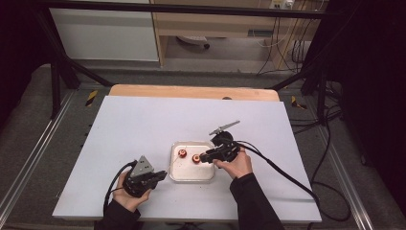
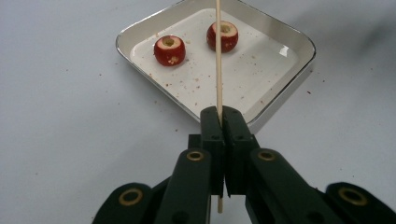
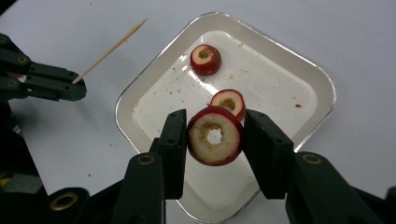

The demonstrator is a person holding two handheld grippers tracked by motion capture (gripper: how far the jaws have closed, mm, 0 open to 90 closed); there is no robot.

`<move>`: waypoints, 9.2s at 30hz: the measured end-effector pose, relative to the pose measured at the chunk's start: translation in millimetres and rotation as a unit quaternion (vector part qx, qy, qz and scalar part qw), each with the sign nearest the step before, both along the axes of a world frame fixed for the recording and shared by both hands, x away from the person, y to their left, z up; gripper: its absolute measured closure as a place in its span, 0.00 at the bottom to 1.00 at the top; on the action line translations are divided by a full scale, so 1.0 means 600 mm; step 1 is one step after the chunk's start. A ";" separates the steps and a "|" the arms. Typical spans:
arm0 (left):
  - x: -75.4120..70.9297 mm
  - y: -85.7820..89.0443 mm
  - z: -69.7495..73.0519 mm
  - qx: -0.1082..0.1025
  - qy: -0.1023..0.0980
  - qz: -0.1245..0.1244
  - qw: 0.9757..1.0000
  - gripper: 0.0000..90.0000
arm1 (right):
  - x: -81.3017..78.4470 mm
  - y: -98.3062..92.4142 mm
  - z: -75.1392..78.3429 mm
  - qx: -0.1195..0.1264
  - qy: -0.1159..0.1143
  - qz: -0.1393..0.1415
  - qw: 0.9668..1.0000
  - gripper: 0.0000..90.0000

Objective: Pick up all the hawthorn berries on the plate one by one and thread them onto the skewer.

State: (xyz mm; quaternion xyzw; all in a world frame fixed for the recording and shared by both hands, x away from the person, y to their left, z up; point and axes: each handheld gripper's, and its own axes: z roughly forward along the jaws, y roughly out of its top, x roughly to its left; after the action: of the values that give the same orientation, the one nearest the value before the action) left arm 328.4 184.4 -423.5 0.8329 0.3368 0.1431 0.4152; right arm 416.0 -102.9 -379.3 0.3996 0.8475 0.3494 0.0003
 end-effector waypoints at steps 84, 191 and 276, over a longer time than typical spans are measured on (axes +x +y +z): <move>-0.015 -0.120 -0.011 -0.130 -0.010 0.072 0.989 0.98 | -0.004 -0.048 -0.007 0.356 -0.073 -0.179 0.914 0.68; 0.029 -0.131 0.005 -0.120 -0.003 0.051 0.991 0.99 | -0.048 -0.025 -0.046 0.315 -0.062 -0.132 0.938 0.70; 0.002 0.046 -0.023 -0.026 0.012 0.030 0.999 0.98 | 0.078 0.094 -0.061 -0.139 0.047 0.079 0.986 0.68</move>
State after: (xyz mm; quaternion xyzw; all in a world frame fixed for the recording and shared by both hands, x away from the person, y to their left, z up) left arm 329.4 211.9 -437.1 0.8130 0.3703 0.1362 0.4283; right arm 463.1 -46.2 -416.0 0.3437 0.9157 0.2079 -0.0111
